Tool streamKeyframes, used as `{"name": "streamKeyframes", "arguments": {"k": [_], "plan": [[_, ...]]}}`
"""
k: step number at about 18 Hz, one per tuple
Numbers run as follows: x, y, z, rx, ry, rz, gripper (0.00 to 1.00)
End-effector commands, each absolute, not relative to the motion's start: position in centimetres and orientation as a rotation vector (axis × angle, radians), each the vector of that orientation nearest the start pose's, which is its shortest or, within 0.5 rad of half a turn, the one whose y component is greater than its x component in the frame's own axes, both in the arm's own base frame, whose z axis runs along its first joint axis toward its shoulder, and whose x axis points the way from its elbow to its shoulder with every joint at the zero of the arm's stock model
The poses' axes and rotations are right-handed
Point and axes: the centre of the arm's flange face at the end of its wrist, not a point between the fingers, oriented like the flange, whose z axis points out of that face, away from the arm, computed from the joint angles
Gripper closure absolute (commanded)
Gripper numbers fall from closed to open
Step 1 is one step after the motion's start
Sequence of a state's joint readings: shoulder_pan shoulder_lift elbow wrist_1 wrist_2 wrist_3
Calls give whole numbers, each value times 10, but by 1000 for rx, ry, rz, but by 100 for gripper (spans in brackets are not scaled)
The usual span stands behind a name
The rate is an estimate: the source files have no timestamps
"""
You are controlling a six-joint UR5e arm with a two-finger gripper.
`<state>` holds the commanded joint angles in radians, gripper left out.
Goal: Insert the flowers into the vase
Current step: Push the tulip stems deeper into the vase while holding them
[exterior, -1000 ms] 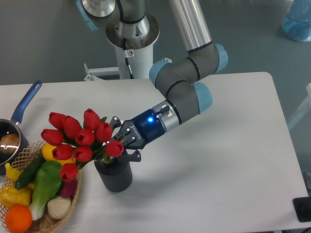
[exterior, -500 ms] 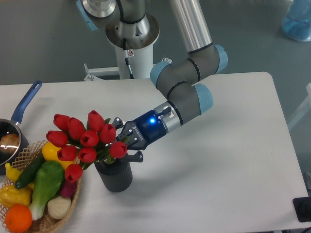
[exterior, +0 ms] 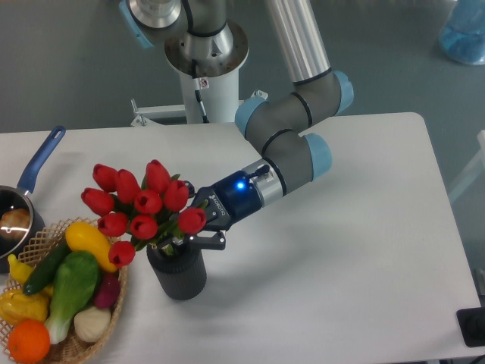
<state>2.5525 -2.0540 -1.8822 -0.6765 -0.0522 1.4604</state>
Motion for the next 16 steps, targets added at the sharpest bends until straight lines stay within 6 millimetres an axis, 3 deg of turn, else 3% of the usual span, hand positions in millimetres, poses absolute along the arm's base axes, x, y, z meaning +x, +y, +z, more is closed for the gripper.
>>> {"name": "streamKeyframes", "arguments": {"k": [16], "plan": [[-348,506,265,-1486,419,-492,88]]}}
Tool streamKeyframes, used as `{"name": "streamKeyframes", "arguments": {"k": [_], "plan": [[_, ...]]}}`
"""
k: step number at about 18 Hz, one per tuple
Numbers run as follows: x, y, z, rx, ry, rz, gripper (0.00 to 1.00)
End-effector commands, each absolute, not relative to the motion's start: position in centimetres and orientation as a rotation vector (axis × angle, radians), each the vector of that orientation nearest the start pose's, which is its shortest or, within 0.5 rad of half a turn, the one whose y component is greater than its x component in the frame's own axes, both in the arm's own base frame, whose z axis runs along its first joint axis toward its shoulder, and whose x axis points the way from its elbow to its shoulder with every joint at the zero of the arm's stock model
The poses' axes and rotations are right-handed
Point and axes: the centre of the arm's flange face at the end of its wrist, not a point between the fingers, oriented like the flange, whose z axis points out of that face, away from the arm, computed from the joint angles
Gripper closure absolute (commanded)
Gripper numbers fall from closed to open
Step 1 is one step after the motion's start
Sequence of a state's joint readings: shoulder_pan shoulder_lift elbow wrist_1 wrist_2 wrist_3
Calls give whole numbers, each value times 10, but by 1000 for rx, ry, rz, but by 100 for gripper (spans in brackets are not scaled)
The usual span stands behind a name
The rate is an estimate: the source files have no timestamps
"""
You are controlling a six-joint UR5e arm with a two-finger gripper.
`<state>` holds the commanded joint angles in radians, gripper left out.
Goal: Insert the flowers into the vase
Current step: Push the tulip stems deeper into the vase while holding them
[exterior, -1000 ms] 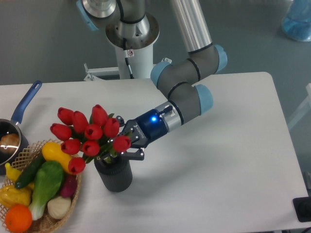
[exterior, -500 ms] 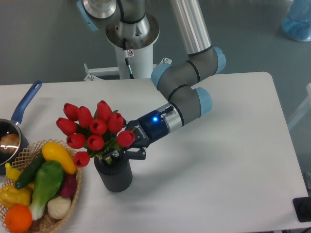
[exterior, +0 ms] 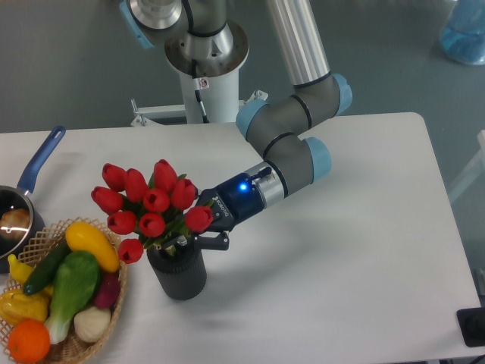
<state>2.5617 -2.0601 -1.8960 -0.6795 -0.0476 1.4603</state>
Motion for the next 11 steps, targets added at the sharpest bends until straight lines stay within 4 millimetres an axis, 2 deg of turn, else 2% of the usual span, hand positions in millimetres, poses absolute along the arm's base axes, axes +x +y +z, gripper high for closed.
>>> {"name": "streamKeyframes", "arguments": {"k": [11], "plan": [[-347,504,256,-1493,410,-495,88]]}}
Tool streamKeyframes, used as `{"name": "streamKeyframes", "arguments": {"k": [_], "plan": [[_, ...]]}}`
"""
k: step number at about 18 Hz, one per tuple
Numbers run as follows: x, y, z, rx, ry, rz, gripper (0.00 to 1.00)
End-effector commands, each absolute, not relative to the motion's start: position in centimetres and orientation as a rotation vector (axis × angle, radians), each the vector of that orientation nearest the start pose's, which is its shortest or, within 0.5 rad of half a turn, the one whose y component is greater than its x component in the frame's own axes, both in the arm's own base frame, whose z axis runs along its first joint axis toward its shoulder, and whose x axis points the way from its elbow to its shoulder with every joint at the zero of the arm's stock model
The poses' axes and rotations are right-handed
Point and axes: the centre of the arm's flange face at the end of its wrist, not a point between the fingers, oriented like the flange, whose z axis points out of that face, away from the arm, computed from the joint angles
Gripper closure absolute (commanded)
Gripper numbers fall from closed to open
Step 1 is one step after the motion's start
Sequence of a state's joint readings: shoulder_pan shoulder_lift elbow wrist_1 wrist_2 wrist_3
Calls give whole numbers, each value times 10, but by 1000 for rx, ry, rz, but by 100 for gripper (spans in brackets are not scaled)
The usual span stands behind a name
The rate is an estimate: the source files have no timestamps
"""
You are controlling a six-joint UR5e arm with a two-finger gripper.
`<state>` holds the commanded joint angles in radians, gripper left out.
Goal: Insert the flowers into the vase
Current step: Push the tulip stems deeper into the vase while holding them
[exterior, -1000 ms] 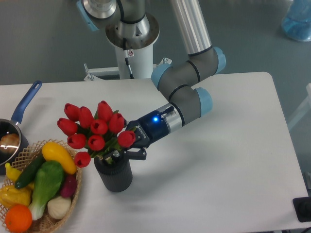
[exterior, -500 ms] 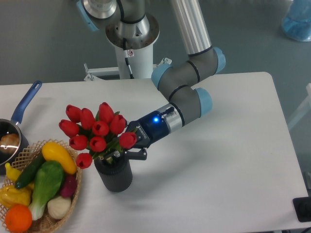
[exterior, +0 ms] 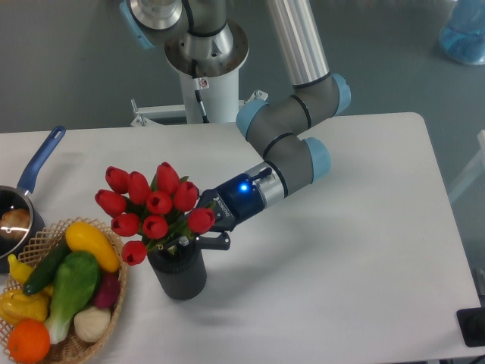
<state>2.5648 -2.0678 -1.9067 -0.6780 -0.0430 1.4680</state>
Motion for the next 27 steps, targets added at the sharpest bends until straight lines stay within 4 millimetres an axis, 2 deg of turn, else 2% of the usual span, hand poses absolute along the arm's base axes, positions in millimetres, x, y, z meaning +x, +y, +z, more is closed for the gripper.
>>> {"name": "streamKeyframes", "arguments": {"k": [14,27], "plan": [[-355,499,243,-1499,383,-500,88],[-353,499,231,-1495,400,-482,85]]}}
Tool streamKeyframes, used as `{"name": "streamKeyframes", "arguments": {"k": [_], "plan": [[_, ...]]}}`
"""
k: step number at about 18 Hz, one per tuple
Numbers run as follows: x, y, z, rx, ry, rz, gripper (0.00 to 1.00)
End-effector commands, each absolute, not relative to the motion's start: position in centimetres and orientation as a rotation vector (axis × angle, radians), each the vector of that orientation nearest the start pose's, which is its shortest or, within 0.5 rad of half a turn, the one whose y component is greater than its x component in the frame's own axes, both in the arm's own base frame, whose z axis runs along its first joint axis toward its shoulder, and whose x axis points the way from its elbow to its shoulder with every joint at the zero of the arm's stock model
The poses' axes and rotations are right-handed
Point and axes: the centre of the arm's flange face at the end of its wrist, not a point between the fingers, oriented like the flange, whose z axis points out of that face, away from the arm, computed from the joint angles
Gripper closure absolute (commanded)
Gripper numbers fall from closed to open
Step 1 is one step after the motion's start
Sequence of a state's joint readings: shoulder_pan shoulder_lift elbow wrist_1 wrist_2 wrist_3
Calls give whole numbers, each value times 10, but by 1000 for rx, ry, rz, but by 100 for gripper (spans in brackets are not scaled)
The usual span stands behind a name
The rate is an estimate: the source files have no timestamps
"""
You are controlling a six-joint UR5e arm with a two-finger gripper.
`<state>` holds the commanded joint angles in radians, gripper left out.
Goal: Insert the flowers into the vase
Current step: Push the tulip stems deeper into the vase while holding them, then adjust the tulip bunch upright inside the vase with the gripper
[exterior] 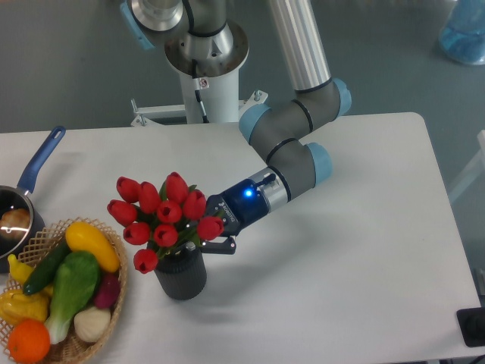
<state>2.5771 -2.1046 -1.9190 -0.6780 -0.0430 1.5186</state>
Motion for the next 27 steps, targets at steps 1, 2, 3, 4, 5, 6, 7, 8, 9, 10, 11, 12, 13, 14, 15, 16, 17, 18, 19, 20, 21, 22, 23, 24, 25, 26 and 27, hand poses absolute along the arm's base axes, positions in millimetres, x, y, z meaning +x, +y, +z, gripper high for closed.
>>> {"name": "streamKeyframes", "arguments": {"k": [1,2,3,4,5,6,7,8,9,10,11,12,13,14,15,16,17,18,19,20,21,22,23,24,25,26,27], "plan": [[-353,499,230,-1495,399,-483,85],[-352,499,229,-1496,398,-485,85],[-352,499,229,-1496,398,-485,85],[-352,498,228,-1496,397,-486,85],[-352,498,228,-1496,397,-486,85],[-351,498,228,-1496,396,-487,85],[-351,498,228,-1496,397,-486,85],[-351,498,229,-1496,397,-486,85],[-351,498,228,-1496,396,-487,85],[-351,498,228,-1496,397,-486,84],[-351,498,228,-1496,397,-486,83],[-351,498,228,-1496,396,-487,82],[-351,498,229,-1496,398,-485,82],[-351,498,228,-1496,398,-485,81],[-352,498,228,-1496,397,-483,81],[-352,498,228,-1496,397,-483,81],[-352,498,228,-1497,397,-483,81],[-352,498,228,-1497,397,-483,81],[-351,498,228,-1496,398,-484,80],[-352,498,228,-1496,397,-483,78],[-352,498,228,-1496,397,-483,78],[-352,498,229,-1497,398,-482,77],[-352,498,228,-1497,397,-483,77],[-352,498,228,-1496,397,-483,76],[-352,498,228,-1495,399,-481,75],[-352,498,228,-1493,404,-476,74],[-352,498,228,-1493,406,-474,74]]}}
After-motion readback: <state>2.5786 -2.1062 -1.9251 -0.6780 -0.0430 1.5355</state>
